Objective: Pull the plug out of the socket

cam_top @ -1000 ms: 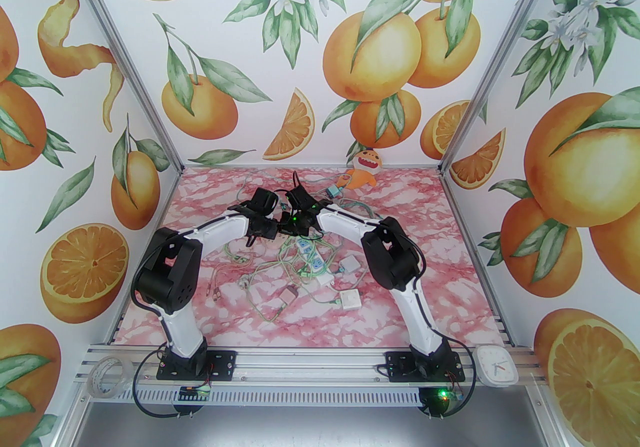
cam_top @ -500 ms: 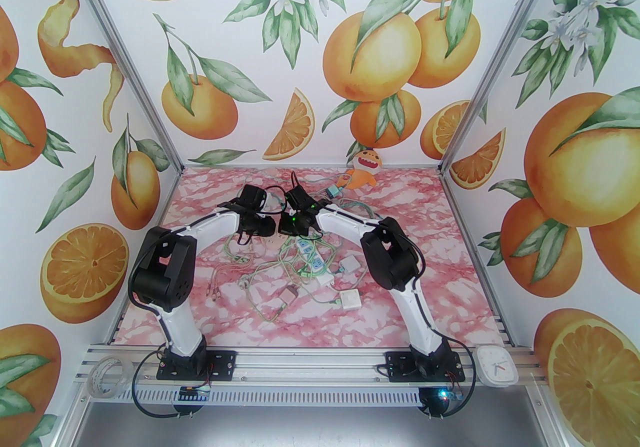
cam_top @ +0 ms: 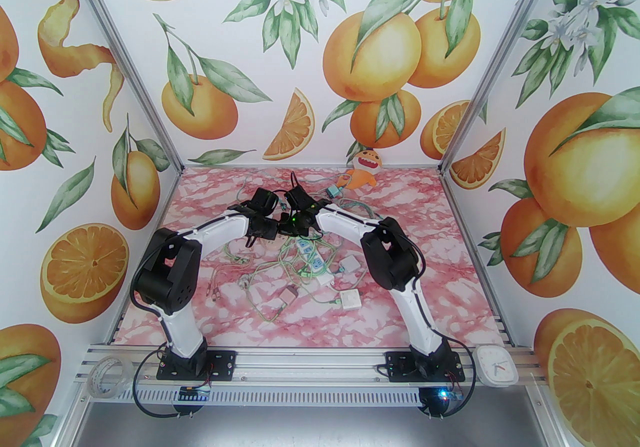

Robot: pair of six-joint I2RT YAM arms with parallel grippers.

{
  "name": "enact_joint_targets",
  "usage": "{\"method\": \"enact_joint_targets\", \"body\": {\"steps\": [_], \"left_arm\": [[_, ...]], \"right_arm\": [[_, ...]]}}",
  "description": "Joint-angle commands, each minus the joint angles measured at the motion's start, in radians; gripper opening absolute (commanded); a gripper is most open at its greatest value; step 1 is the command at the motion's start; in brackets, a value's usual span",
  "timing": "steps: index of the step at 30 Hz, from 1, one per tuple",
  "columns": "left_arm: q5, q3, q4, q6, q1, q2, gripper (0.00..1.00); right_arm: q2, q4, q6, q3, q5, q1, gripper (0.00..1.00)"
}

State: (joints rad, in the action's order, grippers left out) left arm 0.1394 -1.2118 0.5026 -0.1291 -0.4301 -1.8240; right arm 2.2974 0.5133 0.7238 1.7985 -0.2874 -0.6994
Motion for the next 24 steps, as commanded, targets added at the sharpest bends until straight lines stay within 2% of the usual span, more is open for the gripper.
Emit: {"method": "enact_joint_targets", "body": {"steps": [1, 6, 9, 12, 14, 21, 24], "left_arm": [[-0.031, -0.039, 0.023, 0.016, 0.011, 0.066, 0.12], [-0.202, -0.057, 0.032, -0.05, 0.11, 0.072, 0.12], [-0.247, -0.057, 0.03, -0.073, 0.145, 0.073, 0.12], [-0.243, -0.058, 0.035, -0.066, 0.143, 0.071, 0.13], [-0.206, -0.06, 0.042, -0.054, 0.127, 0.07, 0.13], [0.025, -0.069, 0.076, 0.033, 0.004, 0.06, 0.12], [0.073, -0.07, 0.085, 0.049, -0.032, 0.049, 0.12]], "right_arm": [[0.083, 0.144, -0.003, -0.025, 0.08, -0.008, 0.0], [0.081, 0.146, -0.004, -0.028, 0.082, -0.011, 0.0], [0.08, 0.144, -0.003, -0.031, 0.082, -0.01, 0.0], [0.079, 0.144, -0.005, -0.031, 0.082, -0.01, 0.0], [0.079, 0.144, -0.005, -0.031, 0.082, -0.011, 0.0], [0.079, 0.146, -0.005, -0.03, 0.082, -0.012, 0.0], [0.08, 0.145, -0.006, -0.03, 0.082, -0.015, 0.0]]}}
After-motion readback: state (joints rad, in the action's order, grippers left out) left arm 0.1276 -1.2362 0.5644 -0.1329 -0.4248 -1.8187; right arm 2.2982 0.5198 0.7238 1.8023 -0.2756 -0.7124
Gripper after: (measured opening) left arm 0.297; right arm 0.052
